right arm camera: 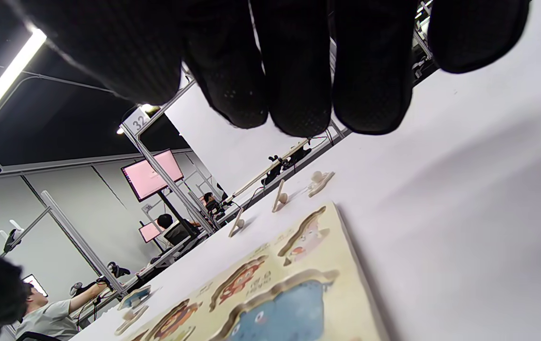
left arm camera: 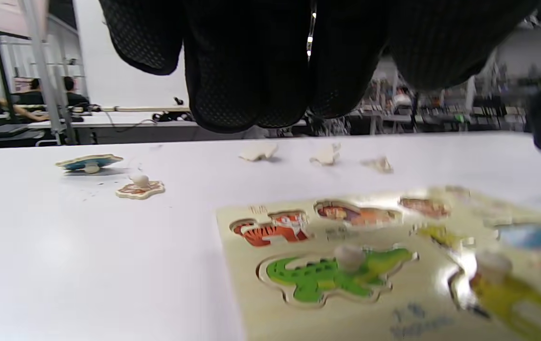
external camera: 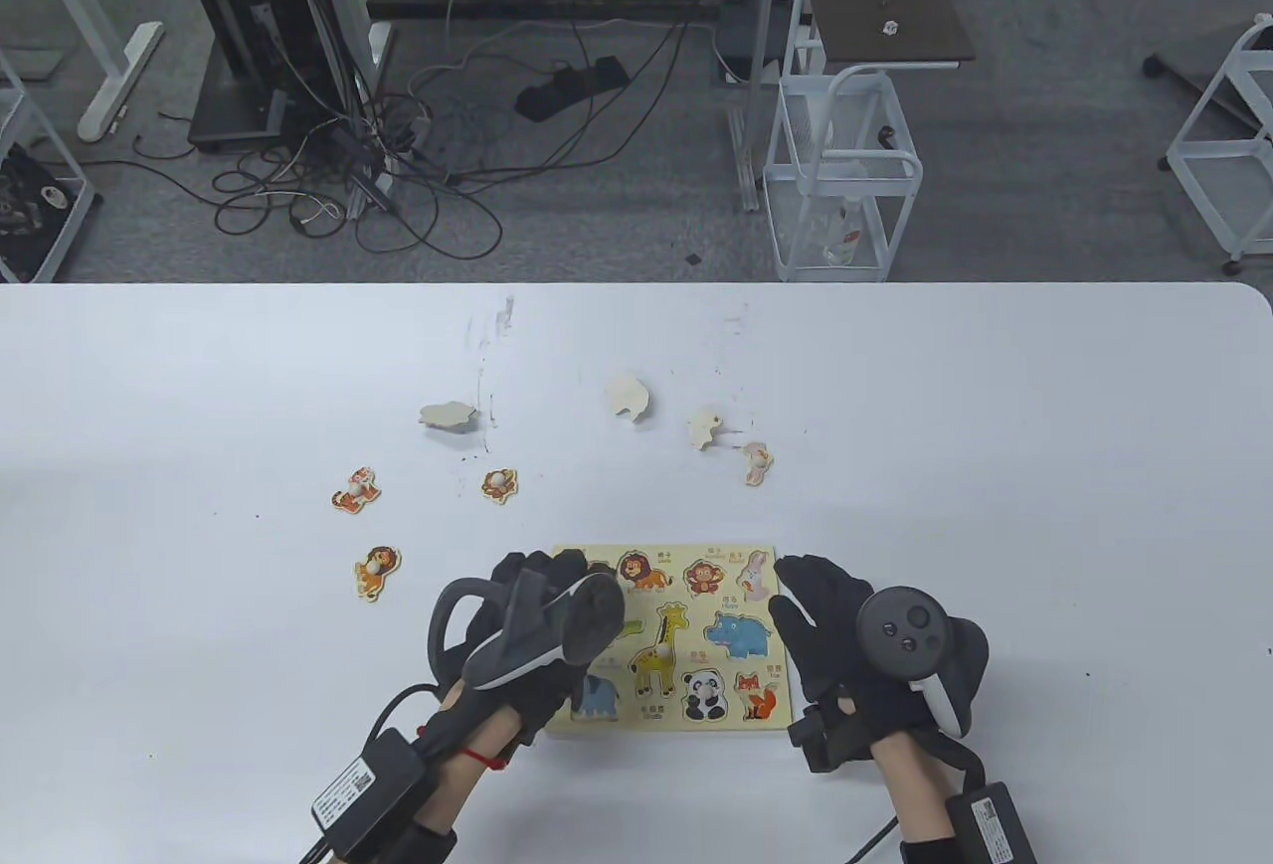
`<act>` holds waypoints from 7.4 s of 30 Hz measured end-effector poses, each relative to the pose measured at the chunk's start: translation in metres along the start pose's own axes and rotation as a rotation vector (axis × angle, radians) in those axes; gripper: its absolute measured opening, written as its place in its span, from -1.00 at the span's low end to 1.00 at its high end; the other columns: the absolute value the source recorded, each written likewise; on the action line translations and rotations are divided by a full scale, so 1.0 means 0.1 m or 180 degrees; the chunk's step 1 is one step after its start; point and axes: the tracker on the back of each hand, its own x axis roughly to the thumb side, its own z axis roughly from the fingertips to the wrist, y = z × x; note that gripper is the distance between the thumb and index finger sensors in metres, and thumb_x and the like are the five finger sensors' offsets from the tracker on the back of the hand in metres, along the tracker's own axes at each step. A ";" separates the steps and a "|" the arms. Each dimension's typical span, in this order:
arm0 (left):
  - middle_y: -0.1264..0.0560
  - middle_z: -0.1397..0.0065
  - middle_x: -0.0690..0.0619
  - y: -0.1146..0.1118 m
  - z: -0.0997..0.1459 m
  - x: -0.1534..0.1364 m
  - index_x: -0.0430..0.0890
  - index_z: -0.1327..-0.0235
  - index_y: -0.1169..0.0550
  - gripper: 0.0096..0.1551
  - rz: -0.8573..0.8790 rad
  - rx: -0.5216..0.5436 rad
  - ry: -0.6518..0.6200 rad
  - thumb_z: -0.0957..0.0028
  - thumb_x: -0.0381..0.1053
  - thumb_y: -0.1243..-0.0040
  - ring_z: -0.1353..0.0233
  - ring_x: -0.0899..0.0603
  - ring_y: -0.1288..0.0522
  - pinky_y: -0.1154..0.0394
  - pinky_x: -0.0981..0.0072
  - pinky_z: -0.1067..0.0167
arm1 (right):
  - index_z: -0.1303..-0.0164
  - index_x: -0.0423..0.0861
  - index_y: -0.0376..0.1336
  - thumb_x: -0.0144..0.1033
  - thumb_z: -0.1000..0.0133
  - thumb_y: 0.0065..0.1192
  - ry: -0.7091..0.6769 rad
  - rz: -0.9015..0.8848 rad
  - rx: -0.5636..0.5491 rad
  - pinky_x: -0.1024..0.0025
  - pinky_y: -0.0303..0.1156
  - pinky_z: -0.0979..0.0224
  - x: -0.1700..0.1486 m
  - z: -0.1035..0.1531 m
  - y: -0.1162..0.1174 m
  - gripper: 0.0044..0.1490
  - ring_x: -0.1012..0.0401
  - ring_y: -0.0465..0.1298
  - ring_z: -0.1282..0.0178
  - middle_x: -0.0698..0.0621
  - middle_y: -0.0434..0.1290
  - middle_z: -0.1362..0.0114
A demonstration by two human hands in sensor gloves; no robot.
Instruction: Fit puzzle pieces into frame
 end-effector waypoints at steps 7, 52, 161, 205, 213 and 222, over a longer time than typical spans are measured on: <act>-0.56 -0.47 -0.02 -0.07 0.26 -0.38 0.15 -0.26 -0.63 -0.38 0.0655 0.0372 0.0269 0.05 0.34 -0.21 -0.42 -0.18 -0.62 -0.38 -0.11 -0.48 | -0.27 -0.10 0.43 0.03 0.04 0.34 0.0034 0.0038 0.0074 -0.41 0.26 -0.33 0.00 -0.01 0.01 -0.27 -0.28 0.53 -0.30 -0.15 0.47 -0.39; -0.40 -0.61 -0.08 -0.46 0.41 -0.62 0.17 -0.40 -0.52 -0.33 0.1114 0.0489 0.0167 0.01 0.32 -0.18 -0.56 -0.26 -0.48 -0.27 -0.20 -0.50 | -0.06 0.05 0.54 -0.18 0.22 0.64 0.0126 0.2671 0.0562 -0.24 0.43 -0.32 0.40 -1.92 0.86 -0.41 -0.05 0.70 -0.13 0.01 0.60 -0.24; -0.70 -0.16 -0.08 -0.79 0.22 -0.27 -0.12 -0.27 -0.59 -0.35 0.4550 -0.1588 -0.0986 0.01 0.19 -0.24 0.00 -0.05 -0.77 -0.58 -0.04 -0.24 | 0.00 -0.06 0.59 -0.14 0.22 0.70 -0.1683 -0.0416 0.0494 -0.13 0.54 -0.09 1.18 0.39 0.28 -0.42 -0.03 0.71 0.14 -0.07 0.63 -0.14; -0.17 -0.70 -0.15 -0.45 0.44 -0.64 0.13 -0.59 -0.28 -0.13 0.1303 0.0202 0.0056 0.01 0.39 -0.12 -0.67 -0.38 -0.18 -0.07 -0.30 -0.50 | 0.06 -0.13 0.62 -0.16 0.26 0.73 -0.0855 0.1716 0.0356 -0.13 0.55 -0.08 0.74 -0.60 0.23 -0.41 -0.01 0.69 0.23 -0.11 0.65 -0.05; -0.18 -0.70 -0.15 -0.49 0.42 -0.61 0.10 -0.57 -0.33 -0.16 0.1345 0.0070 0.0041 0.00 0.37 -0.13 -0.66 -0.40 -0.20 -0.07 -0.33 -0.48 | 0.04 -0.11 0.61 -0.18 0.24 0.71 -0.0666 0.2144 0.0695 -0.12 0.54 -0.10 0.54 -0.75 0.48 -0.43 0.00 0.69 0.21 -0.09 0.65 -0.07; -0.21 -0.69 -0.15 -0.51 0.42 -0.57 0.09 -0.55 -0.34 -0.17 0.1298 0.0045 -0.0073 0.00 0.35 -0.14 -0.64 -0.41 -0.23 -0.09 -0.35 -0.48 | 0.05 -0.11 0.61 -0.17 0.21 0.70 -0.0661 0.2237 0.0770 -0.12 0.55 -0.09 0.47 -0.77 0.58 -0.46 0.00 0.70 0.22 -0.08 0.66 -0.06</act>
